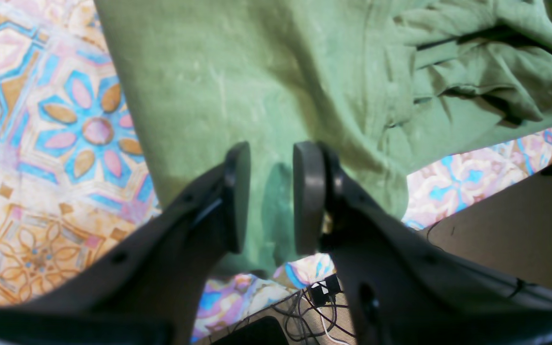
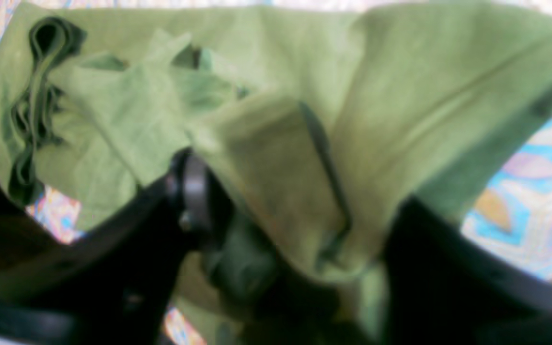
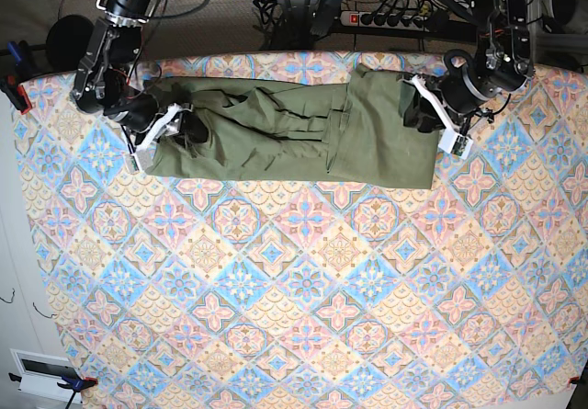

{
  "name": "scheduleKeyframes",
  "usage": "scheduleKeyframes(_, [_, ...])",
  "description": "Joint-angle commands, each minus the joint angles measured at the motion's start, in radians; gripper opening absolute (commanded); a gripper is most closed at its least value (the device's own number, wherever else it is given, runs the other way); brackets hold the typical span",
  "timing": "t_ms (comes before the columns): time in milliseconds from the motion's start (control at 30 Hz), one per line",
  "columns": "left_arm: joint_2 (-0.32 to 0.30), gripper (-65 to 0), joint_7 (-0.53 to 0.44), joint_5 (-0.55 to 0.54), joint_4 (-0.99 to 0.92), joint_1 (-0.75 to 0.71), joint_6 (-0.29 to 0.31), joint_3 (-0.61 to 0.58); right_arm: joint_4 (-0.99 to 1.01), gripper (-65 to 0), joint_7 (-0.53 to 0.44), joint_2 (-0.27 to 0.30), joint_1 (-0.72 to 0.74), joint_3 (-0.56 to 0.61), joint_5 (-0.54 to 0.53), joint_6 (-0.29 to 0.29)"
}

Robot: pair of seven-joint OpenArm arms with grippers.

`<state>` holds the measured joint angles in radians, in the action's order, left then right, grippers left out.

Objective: Layout the t-shirt on the table in an organized manner, then fold the t-shirt properly
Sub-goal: 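Lower the right gripper and grasp the strip's end near it, then lift the grasped end with the right gripper and fold it toward the left gripper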

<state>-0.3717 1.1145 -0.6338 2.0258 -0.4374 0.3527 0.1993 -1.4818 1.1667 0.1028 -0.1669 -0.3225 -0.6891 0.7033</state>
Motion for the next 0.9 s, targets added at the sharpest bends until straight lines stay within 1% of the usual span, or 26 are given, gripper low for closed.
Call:
scheduleKeyframes(0, [-0.01,-48.8,-0.018,-0.013,0.014,0.002,0.003,0.007,0.011,-40.7,0.098,-0.012,-0.02,0.016,0.059,-0.005])
scheduleKeyframes(100, [-0.01,-48.8,-0.018,-0.014,0.014,0.004,0.003,0.009,0.011,-58.6,0.098,-0.012,-0.013,0.01,0.059,-0.005])
scheduleKeyframes(133, [-0.01,-48.8,-0.018,-0.014,0.014,0.004,0.003,0.009,0.011,-63.5,0.098,-0.012,-0.012,0.01,0.059,-0.005])
scheduleKeyframes(167, [-0.01,-48.8,-0.018,-0.014,0.014,0.004,0.003,0.009,0.011,-65.0,0.097,-0.012,-0.012,0.01,0.059,-0.005])
scheduleKeyframes(233, [-0.01,-48.8,-0.021,-0.014,0.014,0.004,0.003,0.009,0.011,-64.8,0.092,-0.01,-0.012,0.009,0.061,-0.005])
scheduleKeyframes(300, [-0.008,-48.8,-0.047,-0.014,0.014,0.004,0.003,0.007,0.011,-64.9,0.089,-0.01,-0.01,0.009,0.064,-0.005])
scheduleKeyframes(400, [-0.008,-48.8,-0.072,-0.014,0.014,0.004,0.003,0.007,0.011,-64.9,0.088,-0.01,0.048,0.0,0.065,-0.005])
scheduleKeyframes(533, [-0.005,-48.9,-0.073,-0.016,0.014,0.004,0.003,0.004,0.037,-64.9,0.088,-0.007,0.117,-0.082,0.067,-0.005])
scheduleKeyframes(567, [0.006,-49.2,-0.073,-0.016,0.014,0.005,0.003,0.007,0.05,-64.9,0.088,-0.002,0.135,-0.097,0.067,-0.005])
scheduleKeyframes(667, [0.047,-49.6,-0.073,-0.016,0.014,0.013,0.003,0.03,0.086,-64.9,0.085,0.044,0.18,-0.123,0.067,-0.005])
scheduleKeyframes(733, [0.081,-49.6,-0.073,-0.014,0.014,0.025,0.003,0.048,0.111,-64.9,0.057,0.07,0.211,-0.123,0.067,-0.005])
scheduleKeyframes(800, [0.099,-49.7,-0.067,-0.013,0.014,0.032,0.003,0.058,0.137,-64.9,0.032,0.096,0.231,-0.123,0.067,-0.005])
scheduleKeyframes(867, [0.104,-49.7,-0.067,-0.013,0.014,0.032,0.003,0.058,0.172,-64.9,0.011,0.119,0.252,-0.123,0.067,-0.005])
